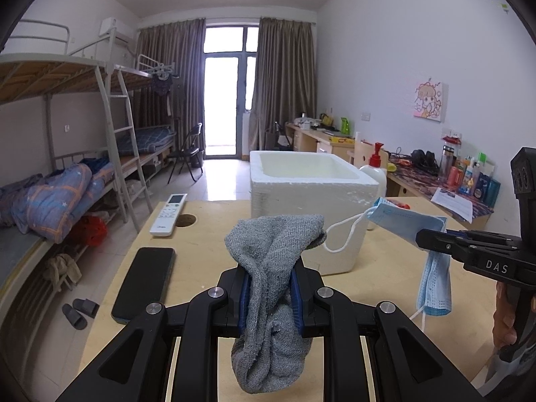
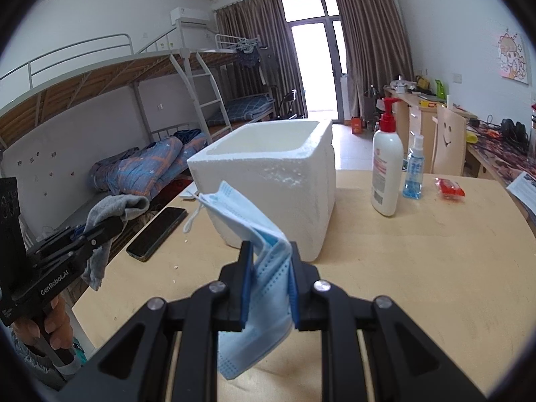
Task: Organize soft objects
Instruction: 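Carry the sock and mask toward the foam box with both tools, then lower the mask into the foam box and open the right tool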
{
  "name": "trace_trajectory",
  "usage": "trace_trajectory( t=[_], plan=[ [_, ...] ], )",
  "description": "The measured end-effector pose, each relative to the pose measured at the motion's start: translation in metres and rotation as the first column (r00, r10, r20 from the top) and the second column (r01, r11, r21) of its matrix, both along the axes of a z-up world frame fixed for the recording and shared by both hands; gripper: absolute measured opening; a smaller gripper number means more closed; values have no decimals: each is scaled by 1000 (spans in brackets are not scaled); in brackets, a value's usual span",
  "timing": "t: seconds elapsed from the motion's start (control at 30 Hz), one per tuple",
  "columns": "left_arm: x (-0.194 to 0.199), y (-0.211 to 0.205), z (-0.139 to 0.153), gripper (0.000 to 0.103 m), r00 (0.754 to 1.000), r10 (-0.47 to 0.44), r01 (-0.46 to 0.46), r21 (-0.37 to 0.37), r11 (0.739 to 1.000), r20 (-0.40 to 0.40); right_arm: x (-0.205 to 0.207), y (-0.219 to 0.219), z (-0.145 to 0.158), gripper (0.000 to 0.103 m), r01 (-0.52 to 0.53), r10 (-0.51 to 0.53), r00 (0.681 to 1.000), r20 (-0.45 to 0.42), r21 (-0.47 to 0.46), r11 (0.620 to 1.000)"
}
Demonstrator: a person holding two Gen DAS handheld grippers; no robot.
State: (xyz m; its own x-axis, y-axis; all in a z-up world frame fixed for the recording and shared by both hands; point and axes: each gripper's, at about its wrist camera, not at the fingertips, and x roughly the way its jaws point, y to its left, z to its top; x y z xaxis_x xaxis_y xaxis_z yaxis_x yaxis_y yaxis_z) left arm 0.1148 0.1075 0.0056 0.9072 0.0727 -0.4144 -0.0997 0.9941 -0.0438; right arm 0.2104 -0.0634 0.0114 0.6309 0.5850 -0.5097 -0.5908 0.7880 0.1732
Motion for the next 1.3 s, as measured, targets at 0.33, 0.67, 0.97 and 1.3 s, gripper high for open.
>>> trace_trajectory(
  t=[0.33,0.67,0.97,1.3],
  plan=[
    [15,3,12,21,1000,7,-7,13,1000,5,10,11,11,23,2,-1,1000,14,-14,1000],
    [37,0,26,21,1000,-8,8,44,999,4,26,18,24,23,12,-11,1000,16,-22,1000],
    [48,-1,42,21,999,-20,18,53,998,32,39,20,40,23,27,-26,999,41,-17,999],
    [68,-1,55,21,999,-35,33,58,998,40,46,31,57,23,28,-25,996,85,-36,999]
  ],
)
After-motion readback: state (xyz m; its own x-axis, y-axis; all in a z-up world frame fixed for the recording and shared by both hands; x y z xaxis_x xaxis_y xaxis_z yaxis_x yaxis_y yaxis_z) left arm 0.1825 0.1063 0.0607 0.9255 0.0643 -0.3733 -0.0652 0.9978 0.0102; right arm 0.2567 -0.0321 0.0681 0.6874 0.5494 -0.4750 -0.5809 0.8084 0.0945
